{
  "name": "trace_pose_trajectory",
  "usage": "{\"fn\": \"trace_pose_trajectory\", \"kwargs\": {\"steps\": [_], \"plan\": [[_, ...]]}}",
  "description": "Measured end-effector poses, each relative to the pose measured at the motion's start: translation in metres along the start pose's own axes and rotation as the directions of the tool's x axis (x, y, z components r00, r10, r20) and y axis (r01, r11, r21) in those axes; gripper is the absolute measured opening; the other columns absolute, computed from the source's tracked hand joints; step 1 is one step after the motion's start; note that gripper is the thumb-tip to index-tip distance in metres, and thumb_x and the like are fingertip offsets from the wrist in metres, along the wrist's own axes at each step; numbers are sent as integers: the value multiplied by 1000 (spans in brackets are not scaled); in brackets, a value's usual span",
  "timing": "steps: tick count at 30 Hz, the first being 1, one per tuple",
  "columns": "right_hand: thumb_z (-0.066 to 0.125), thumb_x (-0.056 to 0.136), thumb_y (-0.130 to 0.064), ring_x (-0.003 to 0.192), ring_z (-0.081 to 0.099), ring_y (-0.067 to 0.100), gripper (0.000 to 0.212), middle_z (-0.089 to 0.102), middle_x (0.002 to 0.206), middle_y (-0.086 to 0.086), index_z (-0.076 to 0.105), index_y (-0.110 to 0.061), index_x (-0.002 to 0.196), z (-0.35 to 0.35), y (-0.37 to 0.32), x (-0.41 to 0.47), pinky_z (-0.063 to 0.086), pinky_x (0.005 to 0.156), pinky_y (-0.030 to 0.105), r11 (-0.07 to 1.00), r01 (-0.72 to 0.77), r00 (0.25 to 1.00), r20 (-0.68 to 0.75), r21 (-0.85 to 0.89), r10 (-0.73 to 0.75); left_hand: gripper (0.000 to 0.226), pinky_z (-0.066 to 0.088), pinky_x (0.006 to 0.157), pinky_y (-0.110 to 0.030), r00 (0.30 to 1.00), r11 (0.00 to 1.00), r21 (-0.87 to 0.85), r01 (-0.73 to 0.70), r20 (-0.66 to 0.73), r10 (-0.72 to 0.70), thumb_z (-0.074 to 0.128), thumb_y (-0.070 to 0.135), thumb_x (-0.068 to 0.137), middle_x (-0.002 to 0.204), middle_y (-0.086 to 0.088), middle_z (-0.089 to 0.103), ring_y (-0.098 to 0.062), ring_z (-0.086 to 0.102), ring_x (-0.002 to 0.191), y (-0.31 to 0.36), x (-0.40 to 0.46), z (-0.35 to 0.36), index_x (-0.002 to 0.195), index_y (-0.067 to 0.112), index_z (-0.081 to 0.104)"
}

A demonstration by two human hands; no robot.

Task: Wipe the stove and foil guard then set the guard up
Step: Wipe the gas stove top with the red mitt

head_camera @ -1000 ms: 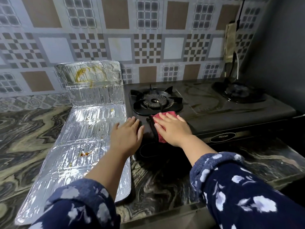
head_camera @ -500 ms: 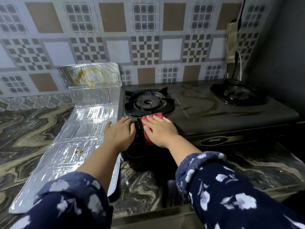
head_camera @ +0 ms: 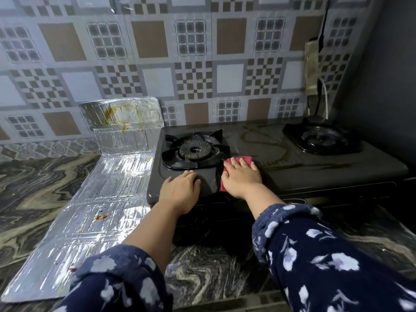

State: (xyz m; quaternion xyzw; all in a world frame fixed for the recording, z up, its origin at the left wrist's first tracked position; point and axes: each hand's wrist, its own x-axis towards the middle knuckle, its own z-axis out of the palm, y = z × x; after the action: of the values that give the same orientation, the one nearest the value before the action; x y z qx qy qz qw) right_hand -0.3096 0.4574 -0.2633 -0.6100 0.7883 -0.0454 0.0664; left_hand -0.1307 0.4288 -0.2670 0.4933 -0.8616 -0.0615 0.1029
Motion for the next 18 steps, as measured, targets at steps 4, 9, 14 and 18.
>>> {"fn": "trace_pose_trajectory", "kwargs": {"steps": [4,9,14,18], "plan": [[23,99,-37,148,10,17,50,14,161,-6,24,-38,149,1,8,-13,4,120,43,987,157,987,-29,12,-157,40,29,109,-39,998,1000,23,14,-69,-13,31,32,98,144,3,46,-14,41,134,14,3,2,132,21,49],[24,101,-38,148,8,12,49,14,161,-9,24,-37,149,-3,40,-27,4,119,40,978,208,977,-54,8,-207,41,34,106,-36,996,998,23,-63,-63,65,34,31,96,141,2,49,-15,46,130,53,20,6,133,21,48],[16,101,-47,149,3,12,51,6,162,-9,16,-35,151,-9,88,-26,2,120,44,997,70,997,-32,9,-70,43,32,108,-35,993,994,11,-113,23,113,36,29,96,146,-2,44,-21,42,133,87,39,4,137,17,45],[13,95,-62,149,-1,15,63,1,162,-7,12,-33,152,-17,118,-15,-3,120,45,998,-61,998,12,-22,61,40,34,104,-34,989,990,19,-142,32,141,38,29,96,144,1,47,-22,47,128,95,50,5,134,21,47]]}}
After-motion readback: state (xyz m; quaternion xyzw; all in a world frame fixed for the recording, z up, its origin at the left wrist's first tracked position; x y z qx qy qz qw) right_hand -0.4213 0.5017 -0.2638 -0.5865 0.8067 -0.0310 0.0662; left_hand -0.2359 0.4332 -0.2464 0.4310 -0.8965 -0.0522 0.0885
